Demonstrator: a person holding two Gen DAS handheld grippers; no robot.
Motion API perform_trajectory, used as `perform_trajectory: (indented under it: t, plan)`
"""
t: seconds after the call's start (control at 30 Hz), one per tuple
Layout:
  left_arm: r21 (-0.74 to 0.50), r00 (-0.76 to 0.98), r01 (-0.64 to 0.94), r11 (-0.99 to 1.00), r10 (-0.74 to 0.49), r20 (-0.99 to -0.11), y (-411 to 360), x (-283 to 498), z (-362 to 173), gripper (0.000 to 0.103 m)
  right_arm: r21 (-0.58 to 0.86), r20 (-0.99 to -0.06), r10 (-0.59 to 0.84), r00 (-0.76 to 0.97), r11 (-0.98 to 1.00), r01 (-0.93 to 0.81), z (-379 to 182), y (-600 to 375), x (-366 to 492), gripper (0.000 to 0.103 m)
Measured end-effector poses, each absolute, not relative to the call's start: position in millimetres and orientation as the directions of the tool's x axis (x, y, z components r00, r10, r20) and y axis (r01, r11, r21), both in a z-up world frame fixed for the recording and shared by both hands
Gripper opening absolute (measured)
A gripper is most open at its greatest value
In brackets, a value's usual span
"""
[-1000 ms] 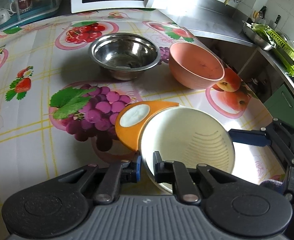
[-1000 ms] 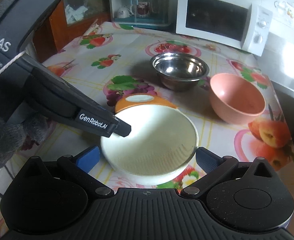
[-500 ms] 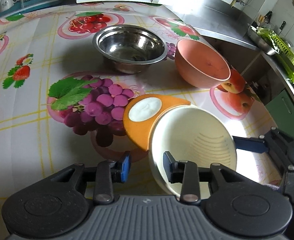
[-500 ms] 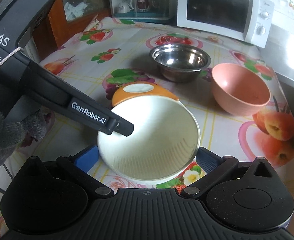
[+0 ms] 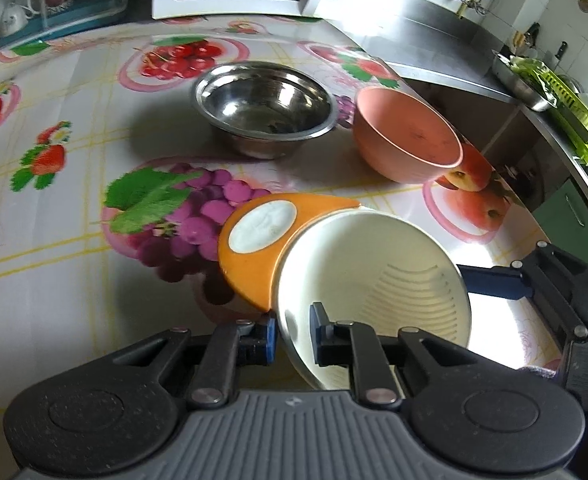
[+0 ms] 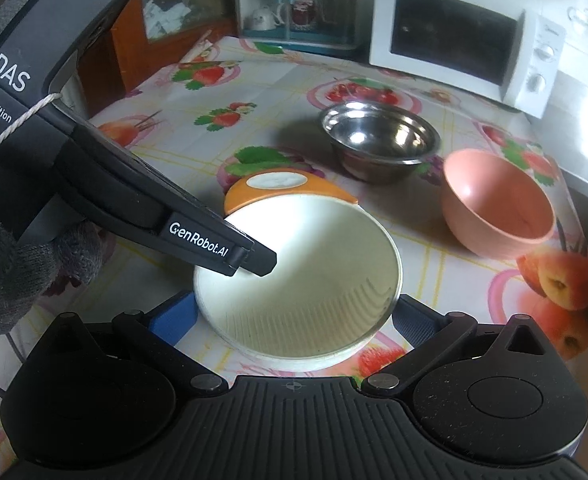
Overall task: Organize plates and bowls
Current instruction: 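Lift the cream colander with both grippers and carry it toward the basin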
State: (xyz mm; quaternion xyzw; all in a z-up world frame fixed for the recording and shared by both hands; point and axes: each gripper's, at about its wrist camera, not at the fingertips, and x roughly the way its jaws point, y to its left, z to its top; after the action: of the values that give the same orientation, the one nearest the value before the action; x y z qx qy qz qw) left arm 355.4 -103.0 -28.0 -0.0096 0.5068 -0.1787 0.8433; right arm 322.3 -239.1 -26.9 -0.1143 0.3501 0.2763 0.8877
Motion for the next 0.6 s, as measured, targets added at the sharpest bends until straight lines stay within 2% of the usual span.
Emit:
perform_trajectory:
  t: [0.6]
  plan:
    - [-0.127,0.473,0.144,0.981,-0.182,-0.862,-46.9,354.7,-15.8,0.016,-0.023,-0.651,0.513,0.56,0.724,-0.69,-20.9,-185.2,337.3,0.103]
